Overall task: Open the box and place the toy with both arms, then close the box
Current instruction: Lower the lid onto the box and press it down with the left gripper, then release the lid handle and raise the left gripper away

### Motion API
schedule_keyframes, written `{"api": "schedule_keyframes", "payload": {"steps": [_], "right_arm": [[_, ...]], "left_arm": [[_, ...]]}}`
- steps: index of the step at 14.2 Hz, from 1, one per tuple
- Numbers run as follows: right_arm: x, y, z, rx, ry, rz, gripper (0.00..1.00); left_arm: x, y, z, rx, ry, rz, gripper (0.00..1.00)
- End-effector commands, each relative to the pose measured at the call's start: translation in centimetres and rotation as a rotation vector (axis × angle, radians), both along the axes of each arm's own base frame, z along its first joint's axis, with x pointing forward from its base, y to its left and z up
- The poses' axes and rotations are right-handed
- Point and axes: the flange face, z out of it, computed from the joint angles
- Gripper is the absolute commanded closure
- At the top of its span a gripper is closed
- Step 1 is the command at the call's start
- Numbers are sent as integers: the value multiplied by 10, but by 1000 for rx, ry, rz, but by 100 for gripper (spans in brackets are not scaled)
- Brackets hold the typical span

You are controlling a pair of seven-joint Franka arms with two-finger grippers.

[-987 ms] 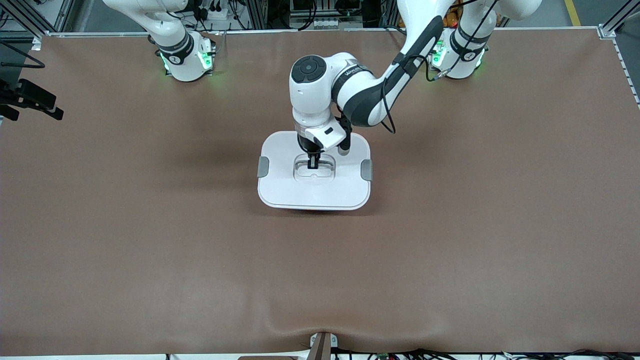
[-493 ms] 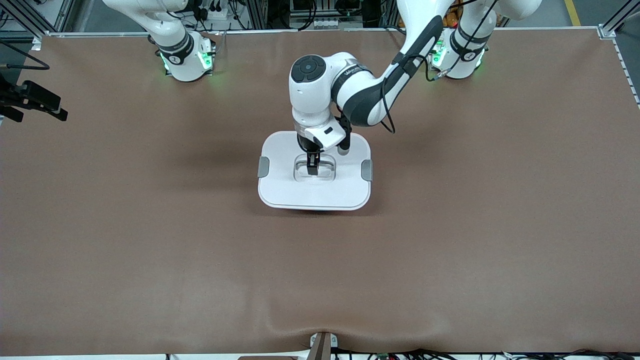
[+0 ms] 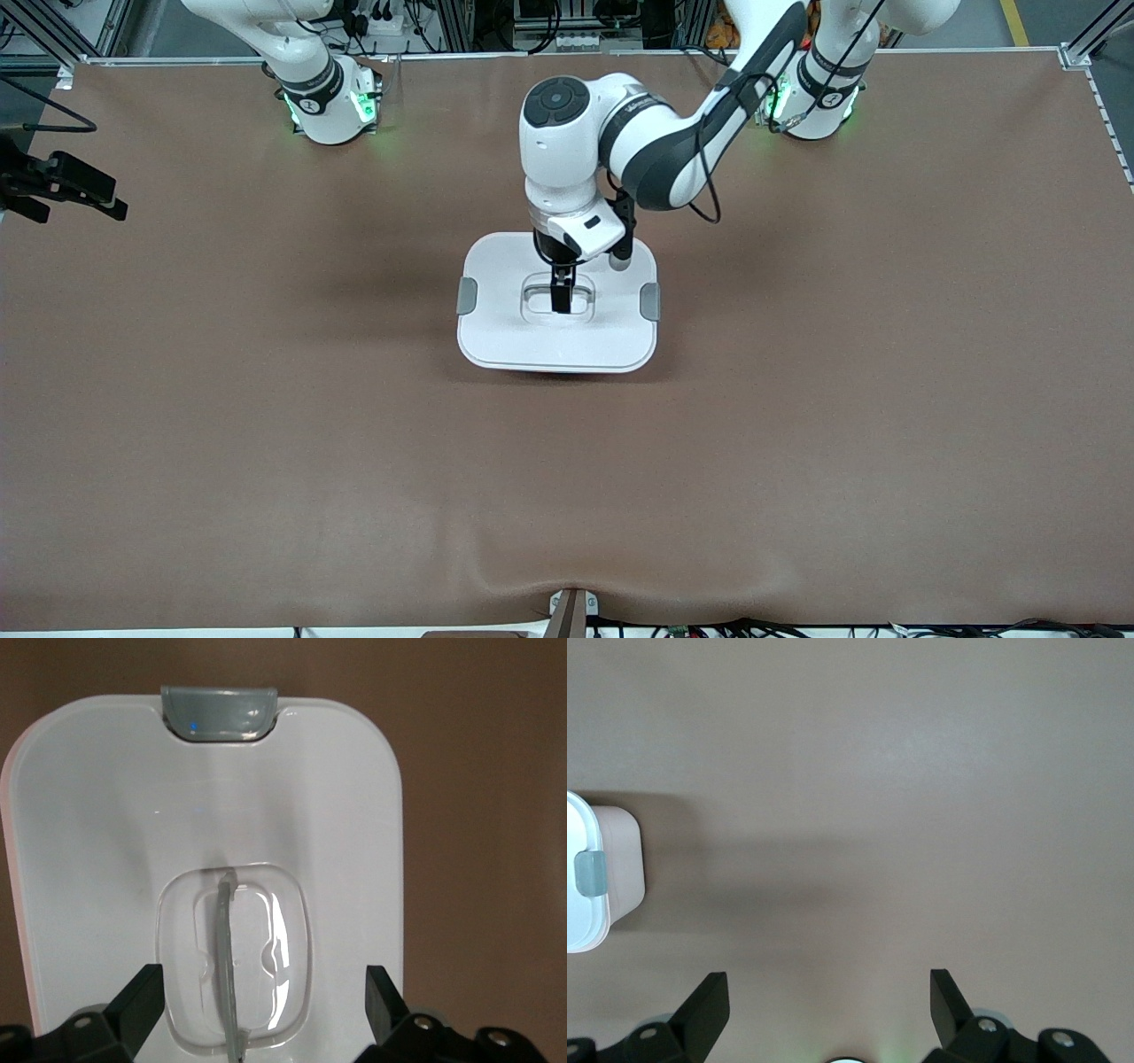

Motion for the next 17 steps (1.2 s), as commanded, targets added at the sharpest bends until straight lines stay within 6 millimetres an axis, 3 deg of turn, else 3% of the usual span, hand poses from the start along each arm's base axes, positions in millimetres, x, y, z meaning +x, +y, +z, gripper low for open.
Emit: {"api": "schedule_keyframes", "payload": {"steps": [1, 3, 6, 10, 15, 17], "right_arm": [[-2, 3, 8, -16, -4, -6, 0], [-4, 0, 9, -16, -2, -10, 0], [-4, -3, 9, -16, -2, -16, 0], [-4, 0, 9, -15, -1, -10, 0], [-4, -4, 9, -15, -2, -18, 0], [-5, -8, 9, -15, -2, -26, 0]], "left_arm": [[14, 22, 23, 21, -24, -37, 0], [27, 37, 34, 25, -31, -70, 0], [54, 76, 43, 77, -6, -157, 0], [68, 110, 55, 131, 30, -246, 0], [110, 180, 71, 98, 84, -356, 0], [113, 194, 79, 96, 88, -423, 0]]}}
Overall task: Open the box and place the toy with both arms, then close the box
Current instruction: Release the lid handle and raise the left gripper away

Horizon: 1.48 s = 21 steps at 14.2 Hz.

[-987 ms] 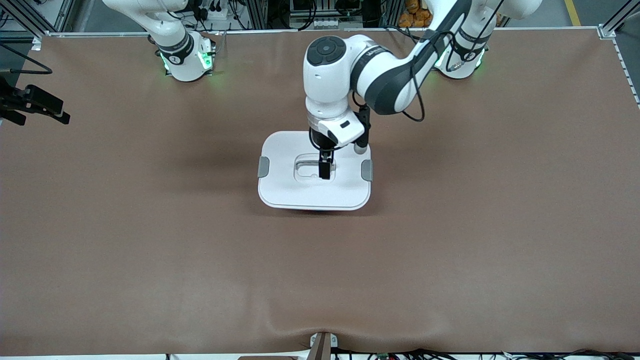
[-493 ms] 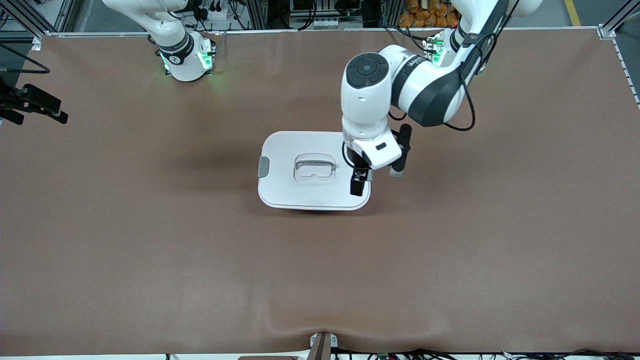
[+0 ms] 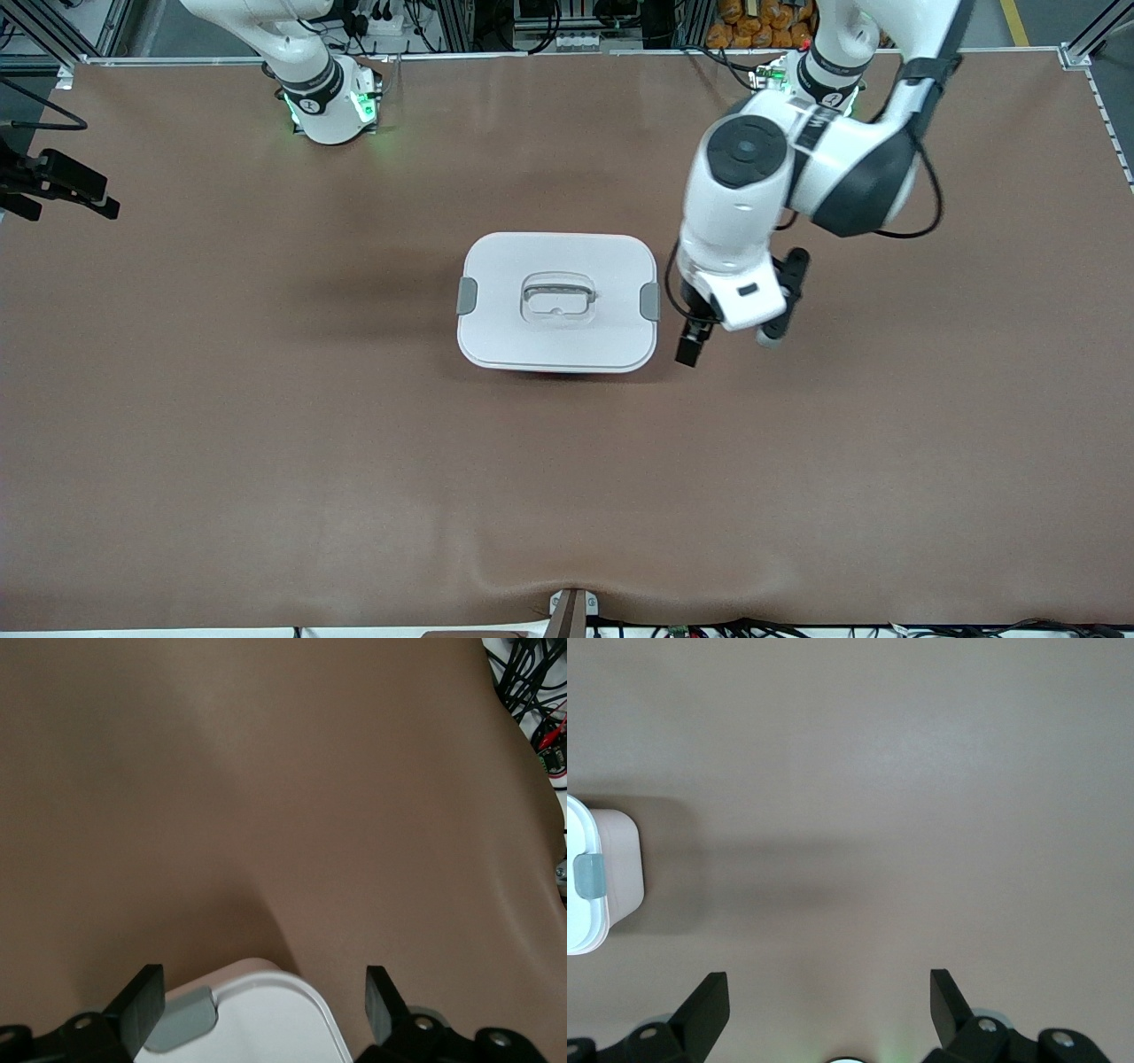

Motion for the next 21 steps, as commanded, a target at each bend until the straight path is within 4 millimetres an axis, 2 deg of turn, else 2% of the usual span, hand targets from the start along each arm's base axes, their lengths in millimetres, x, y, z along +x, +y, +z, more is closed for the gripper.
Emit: {"api": "schedule_keyframes", "payload": {"steps": [1, 4, 7, 9, 11, 15, 19, 20, 21], "right_arm": [[-3, -5, 6, -15, 0, -21, 0], [-4, -5, 7, -14, -8, -21, 0], [-4, -2, 6, -13, -6, -16, 0], [-4, -2, 6, -15, -5, -15, 0], [-4, -4, 5, -15, -8, -19, 0], [-3, -6, 4, -15, -5, -22, 0], [-2, -2, 6, -10, -19, -18, 0], [-2, -1, 7, -11, -20, -16, 0], [-2, 0, 7, -11, -19, -15, 0]], "left_arm": [[0, 23, 19, 4, 28, -77, 0], [17, 70, 37, 10, 19, -134, 0], [25, 100, 51, 24, 12, -217, 0], [31, 130, 58, 35, 25, -254, 0], [32, 161, 74, 31, 33, -337, 0], [24, 225, 106, 71, 72, -493, 0], [3, 266, 140, 64, 104, -601, 0], [-2, 287, 150, 67, 106, -619, 0], [-9, 293, 158, 66, 115, -648, 0]]}}
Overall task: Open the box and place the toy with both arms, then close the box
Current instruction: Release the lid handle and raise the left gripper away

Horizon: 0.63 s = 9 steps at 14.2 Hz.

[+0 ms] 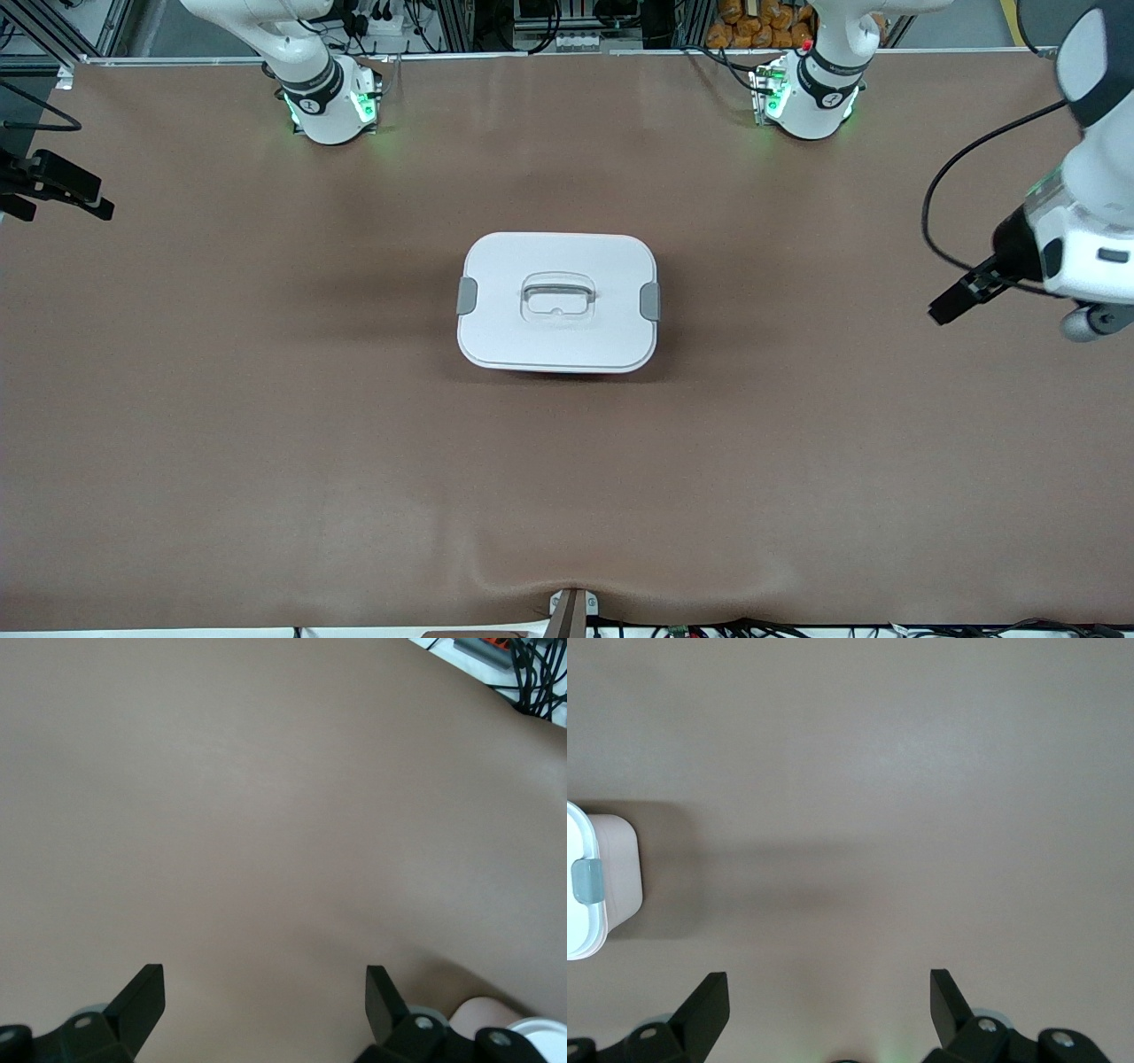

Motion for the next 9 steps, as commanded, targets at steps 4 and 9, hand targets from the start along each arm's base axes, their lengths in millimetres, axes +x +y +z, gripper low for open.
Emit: {"api": "schedule_keyframes", "payload": {"steps": [4, 9], "right_arm": [[-2, 7, 5, -14, -4, -39, 0], [-2, 9, 4, -14, -4, -36, 0]], "left_arm": [[-48, 23, 56, -57, 16, -115, 0], [-80, 29, 78, -65, 68, -200, 0]]}}
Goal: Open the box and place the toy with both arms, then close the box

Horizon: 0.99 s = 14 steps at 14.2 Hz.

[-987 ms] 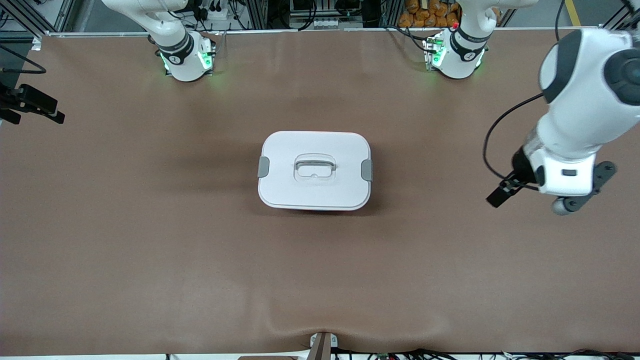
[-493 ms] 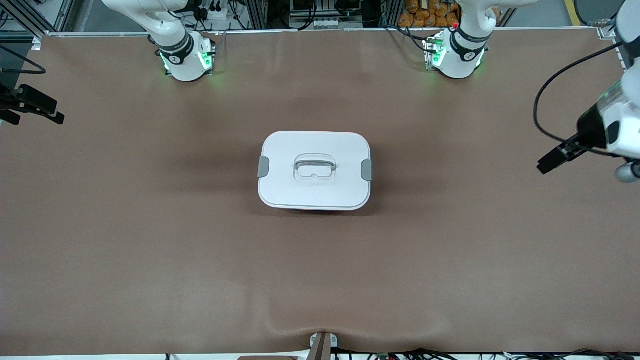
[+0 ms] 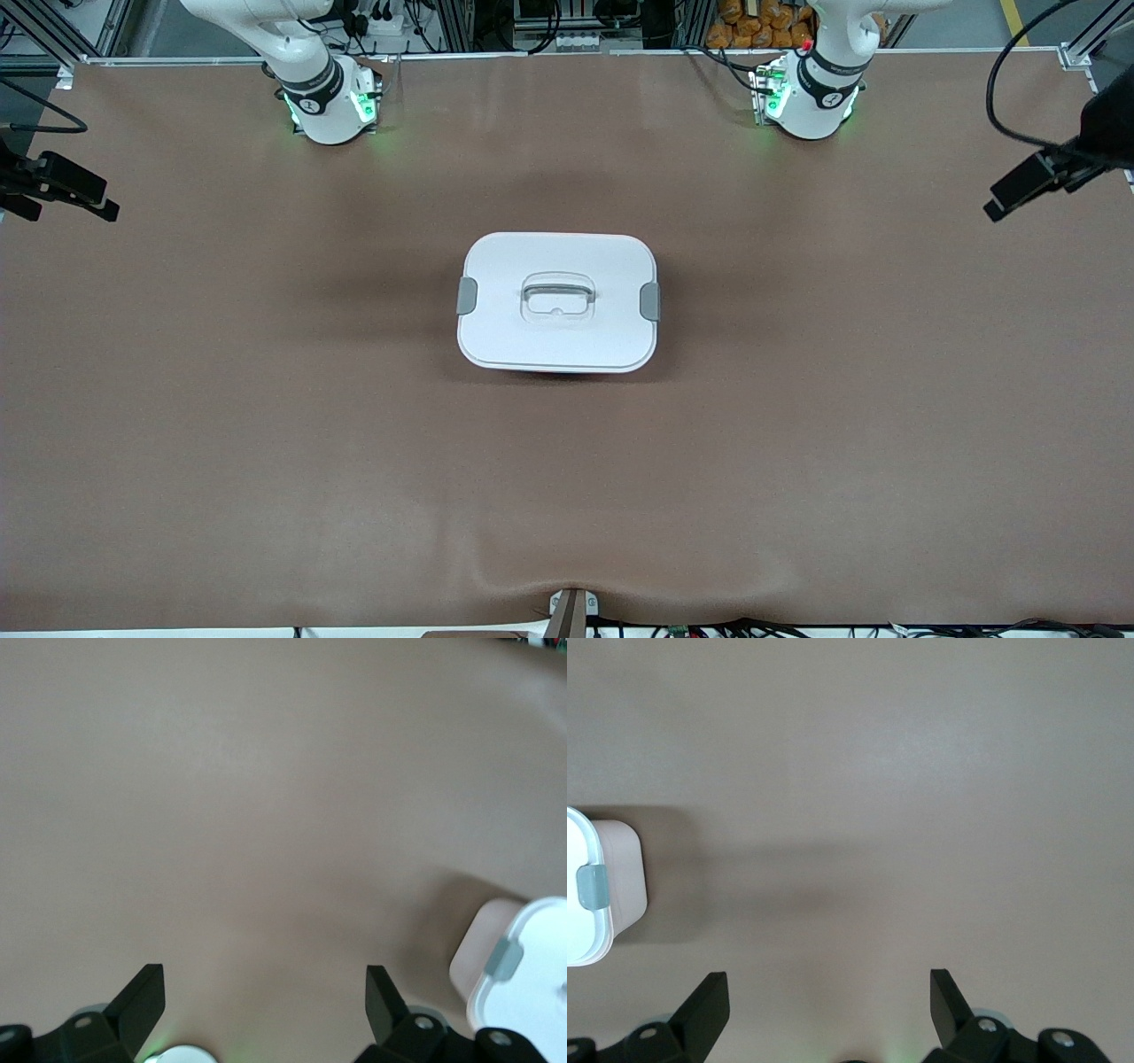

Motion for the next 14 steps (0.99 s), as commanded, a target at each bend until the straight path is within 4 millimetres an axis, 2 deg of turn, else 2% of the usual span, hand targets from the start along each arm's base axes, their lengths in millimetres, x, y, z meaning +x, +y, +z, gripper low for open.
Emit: {"api": "schedule_keyframes", "payload": {"steps": [1, 4, 14], "right_arm": [[-3, 2, 4, -12, -5, -14, 0], [-2, 1, 4, -12, -8, -14, 0], [-3, -4, 3, -12, -5, -17, 0]], "left_arm": [[-6, 12, 1, -18, 16, -110, 0], [0, 33, -2, -34, 6, -210, 0], [12, 38, -17, -25, 5, -221, 0]]}}
